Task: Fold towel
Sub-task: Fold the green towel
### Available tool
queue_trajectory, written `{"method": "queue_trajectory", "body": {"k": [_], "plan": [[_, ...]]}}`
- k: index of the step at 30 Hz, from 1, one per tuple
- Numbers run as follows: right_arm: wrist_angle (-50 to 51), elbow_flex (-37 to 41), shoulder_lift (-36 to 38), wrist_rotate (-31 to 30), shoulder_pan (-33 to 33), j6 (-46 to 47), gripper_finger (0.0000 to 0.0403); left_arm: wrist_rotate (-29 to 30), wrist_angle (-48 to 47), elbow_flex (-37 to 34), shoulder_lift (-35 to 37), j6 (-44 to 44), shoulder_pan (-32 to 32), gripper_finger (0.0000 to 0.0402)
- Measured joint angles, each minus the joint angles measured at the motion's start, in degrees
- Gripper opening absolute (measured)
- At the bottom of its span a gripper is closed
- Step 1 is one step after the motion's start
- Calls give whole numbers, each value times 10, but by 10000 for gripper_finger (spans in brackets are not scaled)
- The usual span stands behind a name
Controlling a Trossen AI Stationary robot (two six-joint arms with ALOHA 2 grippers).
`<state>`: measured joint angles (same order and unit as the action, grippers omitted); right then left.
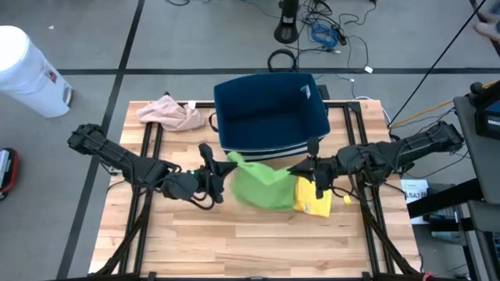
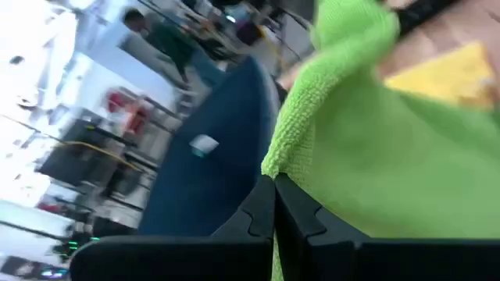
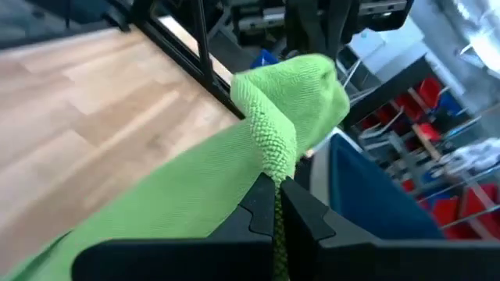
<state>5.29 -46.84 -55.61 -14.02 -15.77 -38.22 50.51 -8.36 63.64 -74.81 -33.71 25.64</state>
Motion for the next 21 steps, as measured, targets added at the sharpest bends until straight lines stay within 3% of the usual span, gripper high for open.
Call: {"method": "queue_trajectory", "body": {"k": [4, 7, 12, 16, 21], "plan": [[9, -42, 2, 8, 4, -27, 0, 12, 43, 0, -1, -58, 23, 0], [53, -68, 2, 50, 4, -8, 0, 34, 42, 0, 0, -72, 46, 0], [154, -72, -8, 148, 4, 104, 0, 24, -39, 0, 0, 18, 73, 0], [184, -52, -52, 216, -3, 199, 0, -94, -130, 0, -3, 133, 73, 0], [101, -11, -127, 312, -27, 255, 0, -218, -156, 0, -30, 224, 63, 0]]}}
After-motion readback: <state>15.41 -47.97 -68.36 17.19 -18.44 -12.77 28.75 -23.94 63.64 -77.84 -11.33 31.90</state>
